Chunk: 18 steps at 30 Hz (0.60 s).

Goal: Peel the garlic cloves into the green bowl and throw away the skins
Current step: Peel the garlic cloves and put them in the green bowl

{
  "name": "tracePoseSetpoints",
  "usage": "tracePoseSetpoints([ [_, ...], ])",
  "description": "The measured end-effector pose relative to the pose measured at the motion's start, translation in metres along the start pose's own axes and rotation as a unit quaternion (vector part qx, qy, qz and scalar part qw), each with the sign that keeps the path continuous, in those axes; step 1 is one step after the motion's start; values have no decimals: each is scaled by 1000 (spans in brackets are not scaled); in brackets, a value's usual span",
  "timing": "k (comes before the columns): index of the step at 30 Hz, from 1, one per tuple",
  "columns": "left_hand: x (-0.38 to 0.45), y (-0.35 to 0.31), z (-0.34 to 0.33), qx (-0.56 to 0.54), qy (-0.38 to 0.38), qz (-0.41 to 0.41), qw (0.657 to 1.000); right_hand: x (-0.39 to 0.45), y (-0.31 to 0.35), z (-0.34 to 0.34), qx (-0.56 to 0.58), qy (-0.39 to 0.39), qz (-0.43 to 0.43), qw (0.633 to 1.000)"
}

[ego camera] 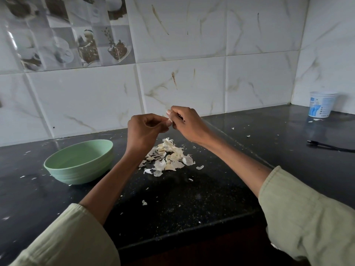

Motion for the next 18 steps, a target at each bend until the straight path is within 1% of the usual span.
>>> tracePoseSetpoints([
  [2,0,-1,0,-11,0,3,1000,0,2,-1,27,9,-11,1000],
  [6,-4,-6,-4,-37,-12,10,999,-2,7,0,98,16,-78,992],
  [11,-2,-4,-6,-52,-29,22,998,-1,12,4,176,44,-159,970],
  [18,-2,-4,-7,-101,-51,46,992,2,16,-1,258,27,-255,931],
])
Point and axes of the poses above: each hand's wrist, its own x-axis towards the middle knuckle, its own z-axis out of the back of the hand, y = z × x, the point moved 1 cm from there along x, towards the middle knuckle, and after that the axes turned 15 degrees about -y, right-handed, at the moved point
